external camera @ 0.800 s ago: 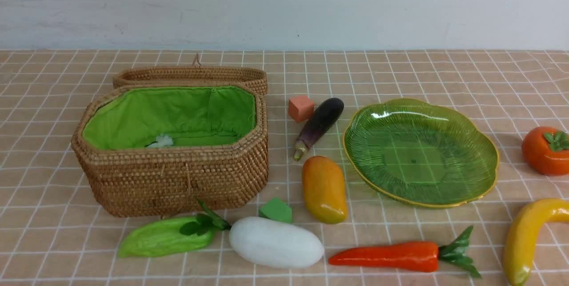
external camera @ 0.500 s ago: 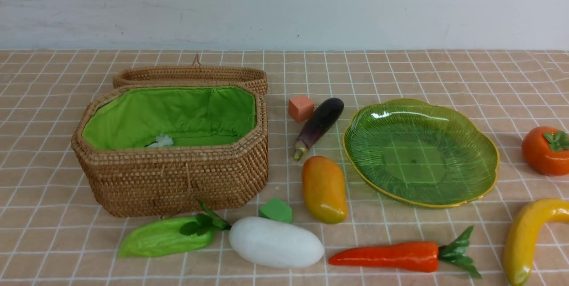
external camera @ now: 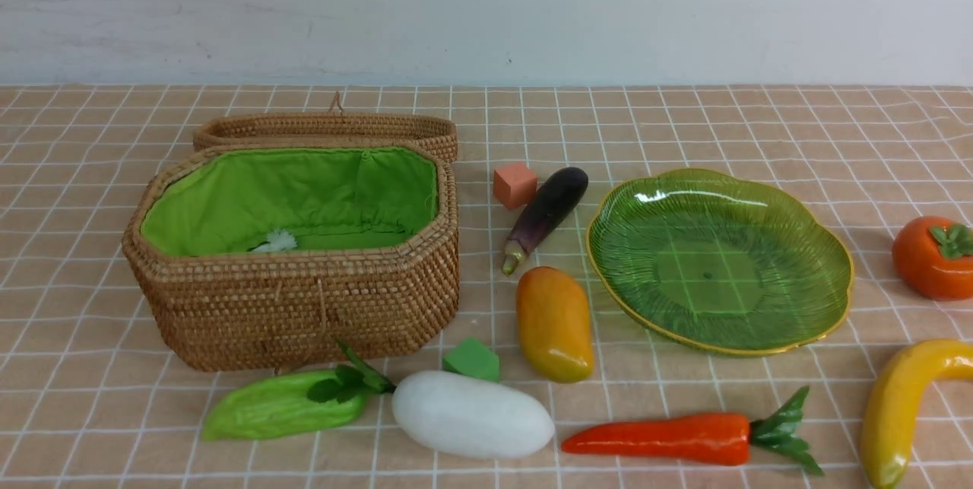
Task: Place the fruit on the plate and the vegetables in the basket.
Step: Take a chayote with your left arm and place it on the basket on the left.
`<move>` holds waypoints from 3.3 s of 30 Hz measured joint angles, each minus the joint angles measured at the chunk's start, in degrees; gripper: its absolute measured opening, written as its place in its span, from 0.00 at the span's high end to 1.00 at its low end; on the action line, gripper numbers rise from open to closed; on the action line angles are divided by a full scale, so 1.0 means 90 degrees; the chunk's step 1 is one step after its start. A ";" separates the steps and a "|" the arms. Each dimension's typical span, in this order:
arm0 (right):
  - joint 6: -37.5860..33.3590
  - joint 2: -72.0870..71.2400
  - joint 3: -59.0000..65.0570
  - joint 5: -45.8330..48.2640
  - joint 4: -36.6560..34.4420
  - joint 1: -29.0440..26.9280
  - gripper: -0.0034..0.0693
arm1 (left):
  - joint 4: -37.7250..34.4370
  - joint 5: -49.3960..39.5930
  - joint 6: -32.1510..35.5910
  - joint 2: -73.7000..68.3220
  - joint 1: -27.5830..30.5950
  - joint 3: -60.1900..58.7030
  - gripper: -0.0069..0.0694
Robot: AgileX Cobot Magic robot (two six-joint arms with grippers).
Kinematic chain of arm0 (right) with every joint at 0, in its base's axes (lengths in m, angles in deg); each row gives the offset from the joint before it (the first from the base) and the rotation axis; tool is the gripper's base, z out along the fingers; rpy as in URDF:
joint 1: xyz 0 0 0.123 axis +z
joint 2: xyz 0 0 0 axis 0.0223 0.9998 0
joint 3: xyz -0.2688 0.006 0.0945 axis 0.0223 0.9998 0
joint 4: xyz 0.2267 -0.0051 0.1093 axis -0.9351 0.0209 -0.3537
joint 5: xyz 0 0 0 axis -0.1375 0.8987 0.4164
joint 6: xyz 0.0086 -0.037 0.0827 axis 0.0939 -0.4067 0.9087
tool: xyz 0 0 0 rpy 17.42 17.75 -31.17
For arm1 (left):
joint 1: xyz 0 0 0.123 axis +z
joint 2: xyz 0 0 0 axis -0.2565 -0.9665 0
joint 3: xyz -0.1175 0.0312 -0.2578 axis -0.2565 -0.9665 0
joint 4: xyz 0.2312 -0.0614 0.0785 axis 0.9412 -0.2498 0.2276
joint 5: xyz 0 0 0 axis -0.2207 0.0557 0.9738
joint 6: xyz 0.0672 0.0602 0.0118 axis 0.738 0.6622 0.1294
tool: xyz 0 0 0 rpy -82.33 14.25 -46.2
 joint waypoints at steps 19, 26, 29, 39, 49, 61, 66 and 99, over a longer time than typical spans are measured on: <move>0.0000 0.0000 0.0000 0.0000 0.0000 0.0000 0.62 | -0.3474 0.2348 -0.1177 0.0000 0.0000 0.0000 0.60; 0.0000 0.0000 0.0000 0.0000 0.0013 0.0000 0.62 | -0.3356 0.0976 0.0004 -0.0653 0.0000 0.1390 0.86; 0.0000 0.0000 0.0000 0.0000 0.0065 0.0000 0.62 | -0.3157 -0.0094 0.0741 -0.1538 -0.0033 0.2208 0.93; 0.1051 0.0000 0.0070 -0.0921 -0.1119 0.0000 0.62 | -0.2383 -0.3957 0.1920 -0.4365 -0.0580 0.4158 0.93; 0.0925 0.0102 -0.0938 0.0068 -0.2419 0.0093 0.67 | -0.2363 -0.3828 0.2890 -0.5193 -0.0580 0.4418 0.93; -0.2234 0.2252 -0.5748 0.4814 -0.2179 0.0860 0.76 | -0.1470 -0.3938 0.3481 -0.6745 -0.1433 0.5449 0.93; -0.2475 0.2259 -0.6110 0.4841 -0.2156 0.1311 0.76 | -0.0418 -0.3102 0.3877 -0.7135 -0.1582 0.5542 0.92; -0.2797 0.2278 -0.6098 0.5055 -0.1482 0.1442 0.74 | 0.1453 -0.0893 0.6671 -1.0195 -0.1582 0.5581 0.15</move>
